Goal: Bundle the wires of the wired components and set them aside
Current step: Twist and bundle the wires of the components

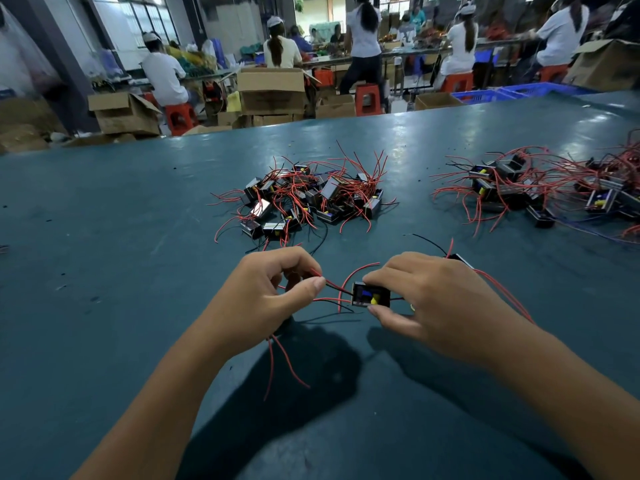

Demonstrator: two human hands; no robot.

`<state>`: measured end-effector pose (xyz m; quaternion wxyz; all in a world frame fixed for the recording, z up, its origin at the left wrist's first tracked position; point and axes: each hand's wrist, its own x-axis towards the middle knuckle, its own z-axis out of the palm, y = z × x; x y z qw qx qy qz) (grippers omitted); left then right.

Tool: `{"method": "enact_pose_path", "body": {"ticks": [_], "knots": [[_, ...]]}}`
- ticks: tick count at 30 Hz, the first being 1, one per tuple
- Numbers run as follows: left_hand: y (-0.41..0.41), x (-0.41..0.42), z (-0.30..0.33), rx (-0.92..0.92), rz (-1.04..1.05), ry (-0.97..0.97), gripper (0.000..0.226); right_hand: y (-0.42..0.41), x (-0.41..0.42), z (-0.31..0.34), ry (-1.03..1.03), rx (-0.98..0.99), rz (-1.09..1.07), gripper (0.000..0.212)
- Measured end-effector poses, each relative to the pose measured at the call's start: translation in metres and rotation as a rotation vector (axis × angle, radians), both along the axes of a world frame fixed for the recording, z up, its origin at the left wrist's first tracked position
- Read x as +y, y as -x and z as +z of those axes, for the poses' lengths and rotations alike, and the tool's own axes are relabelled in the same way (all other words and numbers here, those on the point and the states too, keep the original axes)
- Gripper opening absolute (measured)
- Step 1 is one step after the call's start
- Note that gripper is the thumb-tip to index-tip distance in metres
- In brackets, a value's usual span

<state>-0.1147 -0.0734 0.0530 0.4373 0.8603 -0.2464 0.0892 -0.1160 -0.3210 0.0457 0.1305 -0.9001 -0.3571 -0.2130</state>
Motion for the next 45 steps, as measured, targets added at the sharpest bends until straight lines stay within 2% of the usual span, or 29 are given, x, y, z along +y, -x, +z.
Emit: {"method": "enact_pose_path", "body": {"ticks": [11, 16, 19, 22, 27, 30, 35, 39, 42, 45], "knots": [[0.0011, -0.0006, 0.0002, 0.063, -0.080, -0.097, 0.010, -0.0017, -0.0015, -0.0035, -0.025, -0.019, -0.098, 0.020], [-0.0029, 0.0039, -0.0026, 0.035, -0.059, -0.076, 0.004, -0.0014, -0.0014, -0.0031, -0.022, 0.015, -0.102, 0.022], [-0.0042, 0.0034, -0.0039, -0.001, -0.055, -0.029, 0.012, -0.0012, -0.0001, -0.0031, -0.002, 0.028, -0.103, 0.023], [-0.0029, 0.0014, -0.0030, -0.029, -0.088, 0.004, 0.010, -0.0012, 0.0012, -0.0039, 0.018, 0.042, -0.102, 0.023], [-0.0009, 0.0006, -0.0026, -0.014, -0.092, 0.061, 0.037, -0.0011, 0.0009, -0.0042, 0.038, 0.097, -0.117, 0.027], [-0.0009, 0.0002, -0.0027, -0.050, -0.078, 0.069, 0.044, -0.0009, 0.0018, -0.0040, 0.037, 0.125, -0.130, 0.028], [-0.0043, 0.0071, -0.0032, -0.077, -0.069, -0.022, 0.026, -0.0019, 0.0025, -0.0059, 0.019, 0.210, -0.160, 0.029], [-0.0033, 0.0044, -0.0032, -0.152, -0.083, -0.061, 0.025, -0.0037, 0.0039, -0.0075, 0.042, 0.260, -0.168, 0.032], [-0.0032, 0.0015, -0.0023, -0.223, -0.119, -0.085, 0.015, -0.0047, 0.0044, -0.0085, 0.066, 0.274, -0.178, 0.034], [-0.0045, 0.0027, -0.0029, -0.275, -0.073, -0.202, 0.009, -0.0059, 0.0041, -0.0098, 0.090, 0.275, -0.187, 0.036]]}}
